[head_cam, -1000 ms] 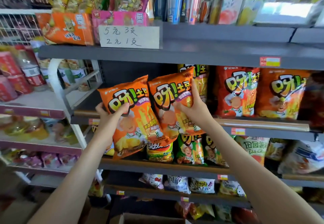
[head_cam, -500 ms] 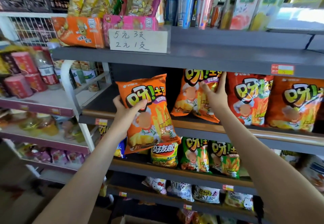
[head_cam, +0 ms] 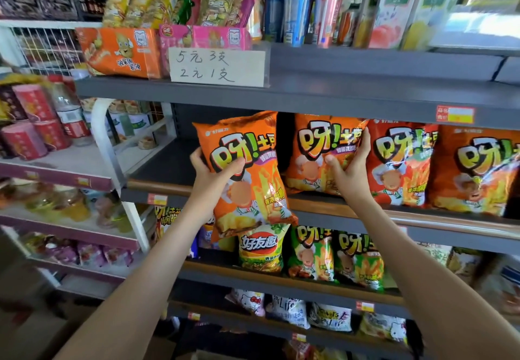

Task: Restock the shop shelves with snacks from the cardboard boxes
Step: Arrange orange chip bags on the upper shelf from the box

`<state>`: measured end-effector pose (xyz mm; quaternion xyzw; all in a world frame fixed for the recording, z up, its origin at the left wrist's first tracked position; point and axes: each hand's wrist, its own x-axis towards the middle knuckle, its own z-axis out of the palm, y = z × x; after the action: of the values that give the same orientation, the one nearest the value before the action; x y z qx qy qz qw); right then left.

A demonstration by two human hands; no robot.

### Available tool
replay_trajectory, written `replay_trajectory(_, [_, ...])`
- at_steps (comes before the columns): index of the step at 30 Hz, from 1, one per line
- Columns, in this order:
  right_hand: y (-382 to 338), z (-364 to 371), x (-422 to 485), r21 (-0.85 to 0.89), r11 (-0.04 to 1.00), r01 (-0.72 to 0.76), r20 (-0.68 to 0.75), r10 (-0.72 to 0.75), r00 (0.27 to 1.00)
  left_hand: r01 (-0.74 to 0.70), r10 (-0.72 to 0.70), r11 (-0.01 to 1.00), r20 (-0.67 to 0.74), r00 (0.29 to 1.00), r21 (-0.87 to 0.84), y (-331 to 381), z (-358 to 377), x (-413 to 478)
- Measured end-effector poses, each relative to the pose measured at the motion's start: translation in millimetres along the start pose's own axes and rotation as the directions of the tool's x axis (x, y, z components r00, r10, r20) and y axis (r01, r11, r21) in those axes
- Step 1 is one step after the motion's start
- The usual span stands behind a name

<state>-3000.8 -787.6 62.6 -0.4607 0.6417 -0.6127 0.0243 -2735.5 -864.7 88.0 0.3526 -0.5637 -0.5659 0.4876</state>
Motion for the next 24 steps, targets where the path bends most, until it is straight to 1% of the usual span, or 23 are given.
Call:
replay_trajectory(4, [2.3, -5.5, -5.6, 0.009, 1.000, -0.003, 0.015, 0.003, 1.000, -0.011, 0.011, 1.000, -0.013, 1.000, -0.008, -4.6, -3.6, 4.0])
replay_trajectory(6, [-0.5, -7.0, -4.6, -0.005, 0.999, -0.035, 0.040, 0.035, 0.999, -0.008, 0.008, 1.000, -0.013, 1.000, -0.006, -7.3, -3.9, 5.3])
replay_trajectory(9, [-8.6, -6.0, -4.3, -0.102, 0.994, -0.039, 0.017, 0.041, 0.999, 0.001, -0.001, 1.000, -0.008, 1.000, -0.015, -9.1, -0.5, 6.7])
replay_trajectory(11, [-15.1, -2.3, -9.6, -0.179, 0.984, 0.020, -0.049, -0.029, 0.998, 0.005, -0.005, 1.000, -0.003, 1.000, -0.020, -10.4, 2.0, 8.3])
replay_trajectory(13, [-17.1, 3.7, -15.4, -0.235, 0.968, 0.086, -0.079, -0.107, 0.991, 0.012, -0.012, 1.000, 0.009, 1.000, -0.023, -11.5, 4.2, 8.8])
replay_trajectory(15, [-15.3, 10.4, -20.6, -0.324, 0.939, 0.115, -0.050, -0.139, 0.989, 0.020, -0.020, 1.000, 0.017, 1.000, -0.015, -12.8, 6.2, 9.5])
replay_trajectory(18, [-6.3, 13.0, -23.3, -0.521, 0.845, 0.122, 0.006, -0.139, 0.990, 0.026, -0.026, 1.000, 0.022, 0.999, -0.005, -13.9, 9.2, 10.9])
replay_trajectory(20, [0.6, 12.0, -23.4, -0.592, 0.799, 0.107, -0.012, -0.141, 0.990, 0.033, -0.033, 0.999, 0.031, 0.999, -0.005, -13.7, 9.9, 12.6])
replay_trajectory(22, [1.7, 12.8, -26.7, -0.608, 0.783, 0.133, -0.038, -0.196, 0.980, 0.032, -0.032, 0.999, 0.040, 0.999, 0.010, -12.7, 9.0, 14.0])
replay_trajectory(23, [-2.1, 14.7, -29.8, -0.586, 0.789, 0.184, -0.028, -0.247, 0.969, 0.034, -0.035, 0.999, 0.039, 0.999, 0.018, -11.9, 7.9, 14.7])
replay_trajectory(24, [-10.5, 17.7, -34.0, -0.524, 0.817, 0.243, 0.005, -0.282, 0.959, 0.039, -0.039, 0.999, 0.037, 0.999, 0.022, -10.2, 6.9, 15.3])
